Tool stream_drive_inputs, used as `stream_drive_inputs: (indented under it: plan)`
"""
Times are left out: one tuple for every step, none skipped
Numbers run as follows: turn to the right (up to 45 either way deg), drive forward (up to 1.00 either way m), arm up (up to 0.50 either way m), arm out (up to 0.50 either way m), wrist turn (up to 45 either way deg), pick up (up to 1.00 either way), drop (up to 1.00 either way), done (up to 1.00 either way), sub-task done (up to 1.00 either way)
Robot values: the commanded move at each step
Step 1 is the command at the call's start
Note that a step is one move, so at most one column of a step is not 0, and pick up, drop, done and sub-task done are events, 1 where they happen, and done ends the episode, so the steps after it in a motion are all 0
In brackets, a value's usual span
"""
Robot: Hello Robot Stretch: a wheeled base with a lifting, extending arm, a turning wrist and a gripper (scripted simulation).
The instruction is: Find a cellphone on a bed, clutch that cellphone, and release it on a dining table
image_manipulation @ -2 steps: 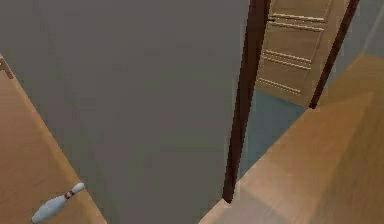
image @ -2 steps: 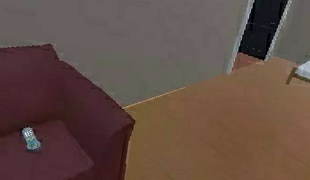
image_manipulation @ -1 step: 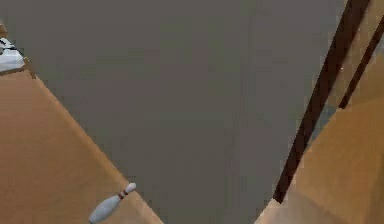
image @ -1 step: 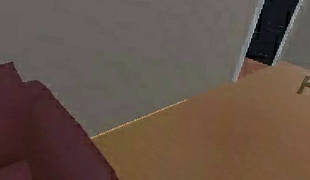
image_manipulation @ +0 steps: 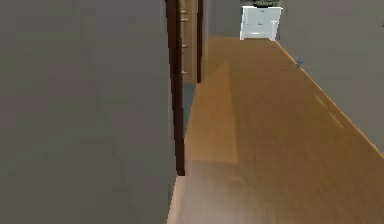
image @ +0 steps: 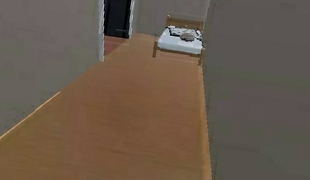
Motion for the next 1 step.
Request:
stream_drive_inputs:
  plan:
    - [0.0,0.45,0.00,0.00,0.0,0.00,0.00,0.00,0.00]
